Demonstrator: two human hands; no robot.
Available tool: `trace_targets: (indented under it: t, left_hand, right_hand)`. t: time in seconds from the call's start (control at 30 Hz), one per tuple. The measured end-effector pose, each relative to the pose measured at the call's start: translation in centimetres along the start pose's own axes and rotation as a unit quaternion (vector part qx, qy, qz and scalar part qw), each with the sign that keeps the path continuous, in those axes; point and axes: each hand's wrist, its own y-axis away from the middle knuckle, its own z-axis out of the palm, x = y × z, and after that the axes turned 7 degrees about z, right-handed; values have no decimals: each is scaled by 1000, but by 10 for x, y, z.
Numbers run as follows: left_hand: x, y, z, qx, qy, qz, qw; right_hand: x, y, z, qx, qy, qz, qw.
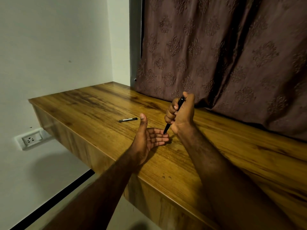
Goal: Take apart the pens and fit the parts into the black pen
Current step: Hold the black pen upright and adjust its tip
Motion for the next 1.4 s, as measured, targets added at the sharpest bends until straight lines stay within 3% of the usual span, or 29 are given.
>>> trace_targets:
  t: [1.4]
  left_hand:
    - [1,0,1,1,-4,2,1000]
  right_hand:
    - [0,0,-1,1,-6,4,1000]
